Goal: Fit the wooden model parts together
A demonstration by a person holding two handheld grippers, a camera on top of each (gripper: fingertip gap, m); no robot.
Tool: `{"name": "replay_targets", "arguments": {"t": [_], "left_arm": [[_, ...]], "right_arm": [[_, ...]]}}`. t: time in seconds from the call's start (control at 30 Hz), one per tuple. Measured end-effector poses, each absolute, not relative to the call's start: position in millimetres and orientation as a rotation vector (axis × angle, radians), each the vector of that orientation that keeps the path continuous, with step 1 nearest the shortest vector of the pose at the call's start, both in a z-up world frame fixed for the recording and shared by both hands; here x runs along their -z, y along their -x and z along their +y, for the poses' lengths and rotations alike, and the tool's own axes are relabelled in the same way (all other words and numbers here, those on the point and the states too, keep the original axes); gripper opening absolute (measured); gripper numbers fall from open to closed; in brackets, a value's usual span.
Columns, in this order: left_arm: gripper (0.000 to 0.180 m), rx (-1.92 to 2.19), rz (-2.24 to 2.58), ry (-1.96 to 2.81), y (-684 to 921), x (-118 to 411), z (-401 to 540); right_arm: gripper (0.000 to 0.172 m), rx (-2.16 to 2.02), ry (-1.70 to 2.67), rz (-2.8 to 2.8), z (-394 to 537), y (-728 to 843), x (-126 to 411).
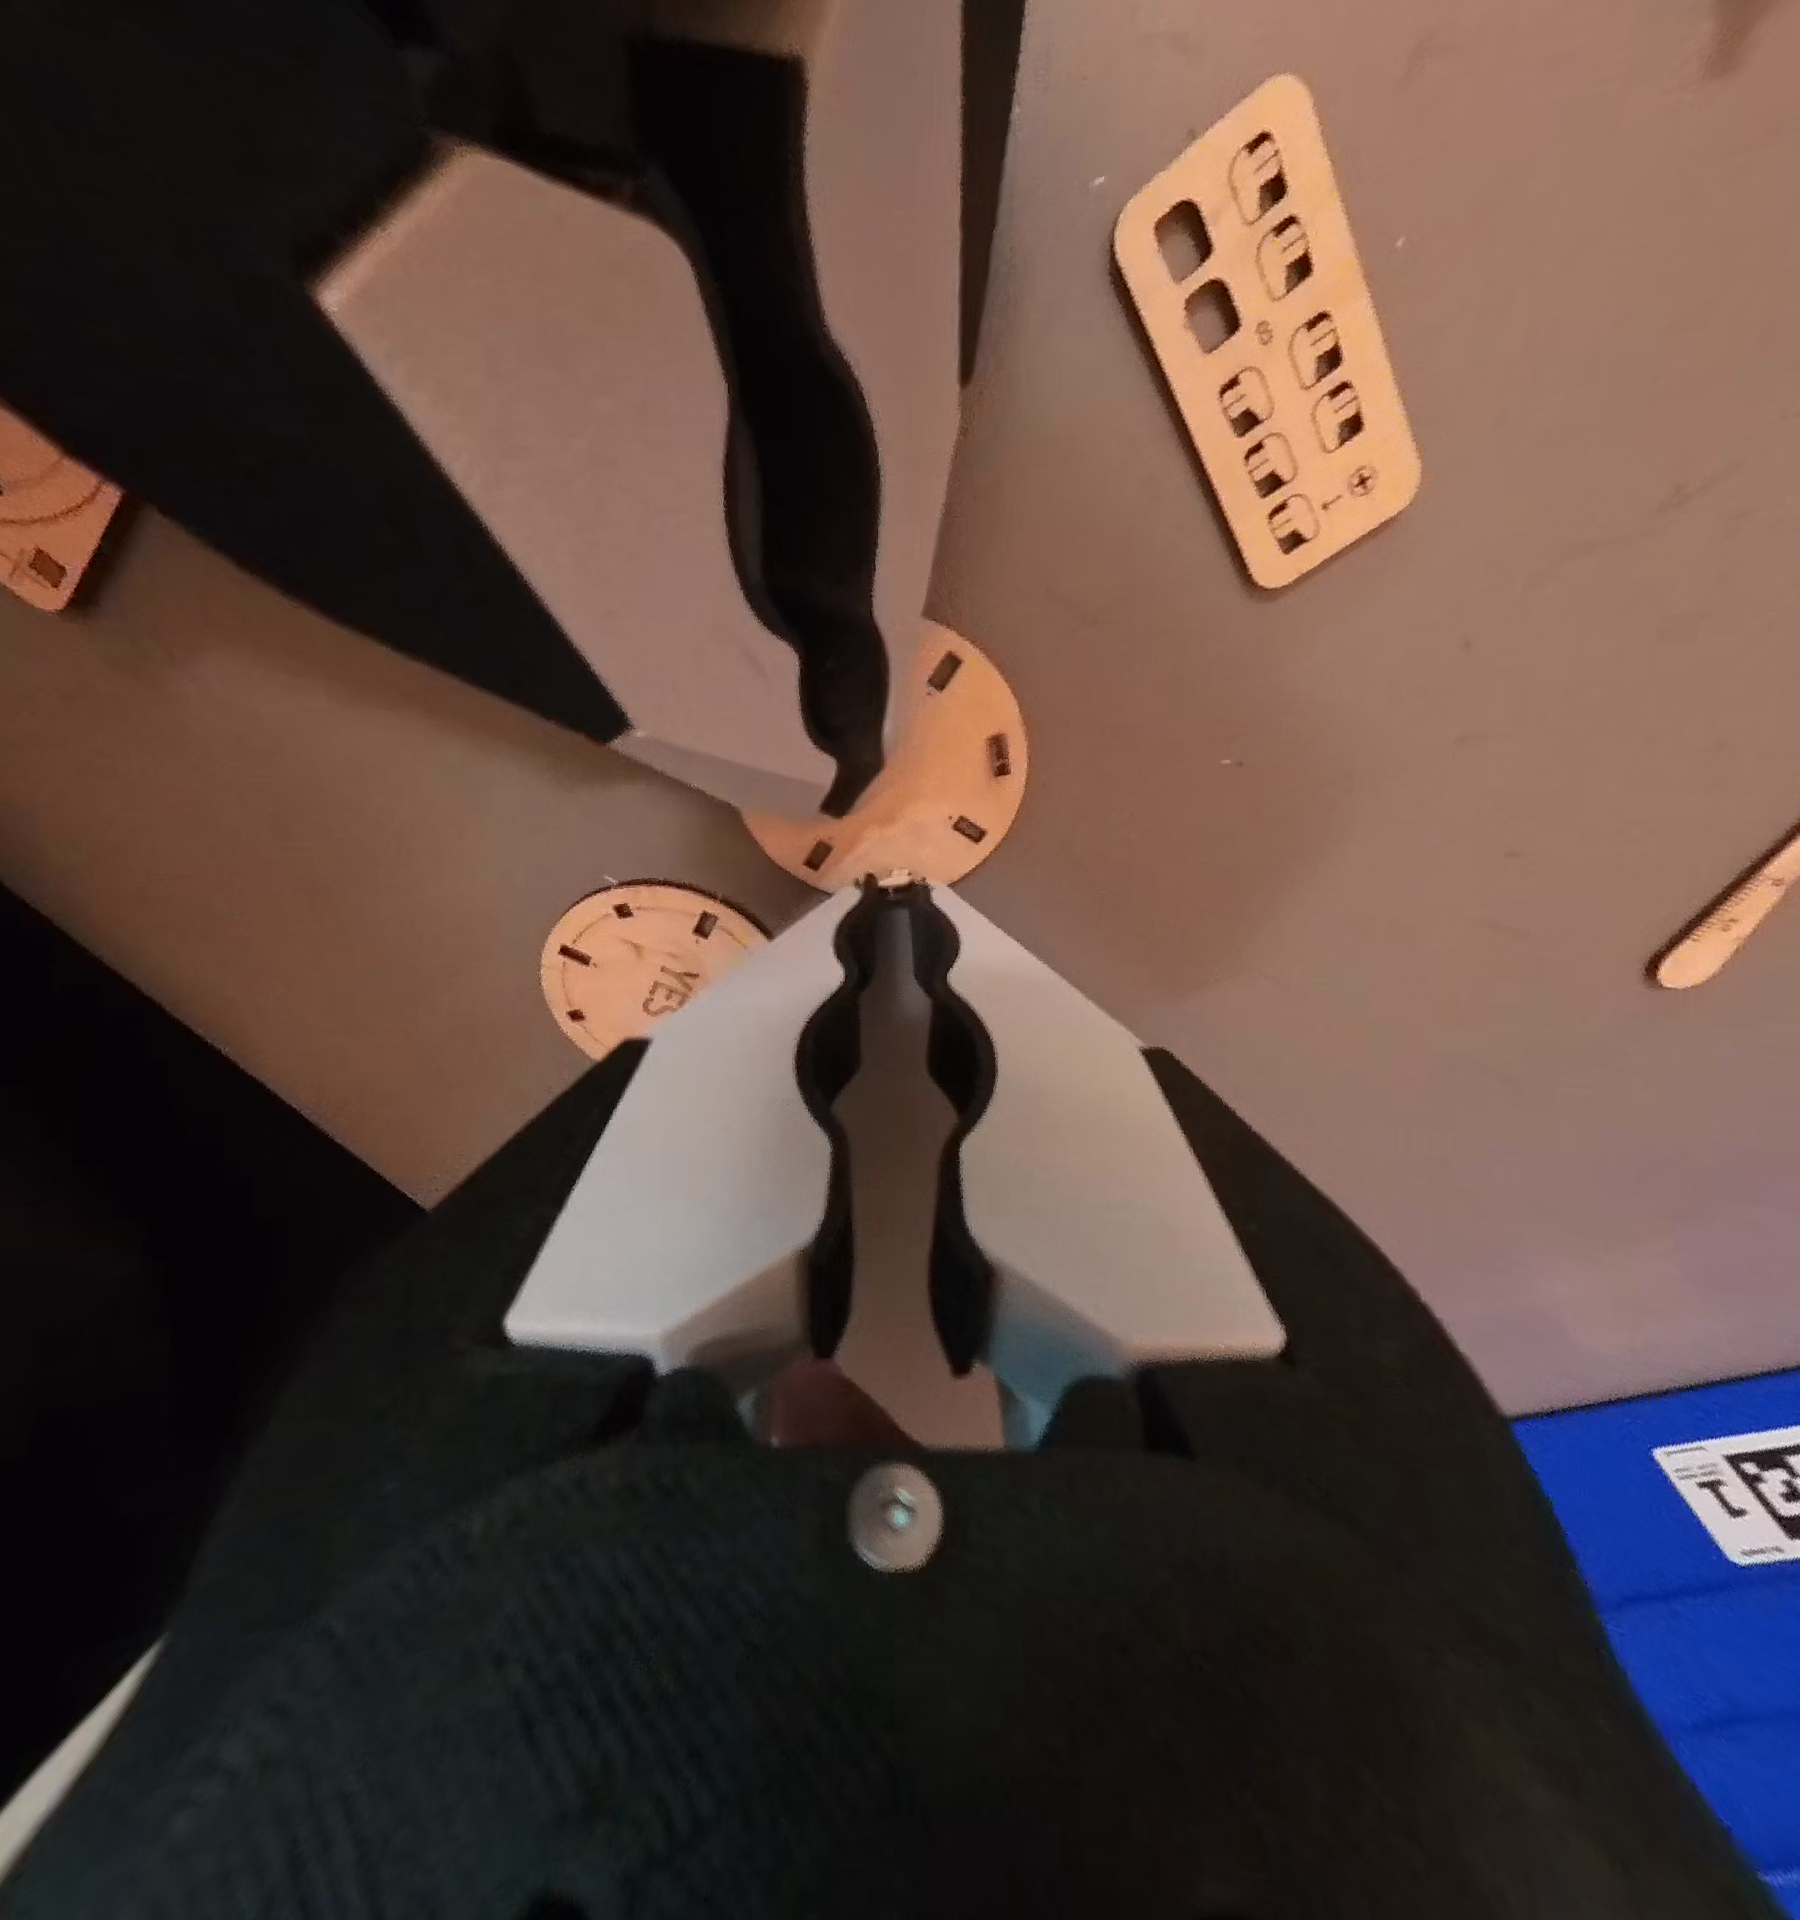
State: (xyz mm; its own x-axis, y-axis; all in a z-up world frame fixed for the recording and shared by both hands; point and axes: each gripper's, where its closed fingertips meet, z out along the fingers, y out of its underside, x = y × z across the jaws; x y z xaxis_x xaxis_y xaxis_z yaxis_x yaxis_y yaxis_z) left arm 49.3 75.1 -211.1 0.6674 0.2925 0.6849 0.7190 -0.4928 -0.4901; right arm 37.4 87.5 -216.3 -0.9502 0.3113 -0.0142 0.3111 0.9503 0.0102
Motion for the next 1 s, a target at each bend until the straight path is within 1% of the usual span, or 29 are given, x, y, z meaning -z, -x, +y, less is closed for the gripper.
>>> {"name": "replay_targets", "arguments": {"t": [0.47,0.77,0.8,0.87,1.0], "left_arm": [[0.0,0.702,-0.781,2.064,-50.1,210.7,75.7],[0.0,0.701,-0.779,2.065,-50.0,210.7,75.8],[0.0,0.701,-0.778,2.066,-49.9,210.8,75.7],[0.0,0.701,-0.777,2.065,-49.9,210.8,75.8],[0.0,0.701,-0.775,2.066,-49.8,210.9,75.8]], "right_arm": [[0.004,-0.092,-0.395,3.034,87.0,-37.4,217.7],[0.005,0.003,-0.366,3.059,85.6,-36.6,217.9],[0.008,0.027,-0.376,3.071,84.9,-35.4,217.8],[0.024,0.064,-0.396,3.076,84.5,-34.8,216.6],[0.038,0.175,-0.448,3.042,82.2,-36.2,207.7]]}}
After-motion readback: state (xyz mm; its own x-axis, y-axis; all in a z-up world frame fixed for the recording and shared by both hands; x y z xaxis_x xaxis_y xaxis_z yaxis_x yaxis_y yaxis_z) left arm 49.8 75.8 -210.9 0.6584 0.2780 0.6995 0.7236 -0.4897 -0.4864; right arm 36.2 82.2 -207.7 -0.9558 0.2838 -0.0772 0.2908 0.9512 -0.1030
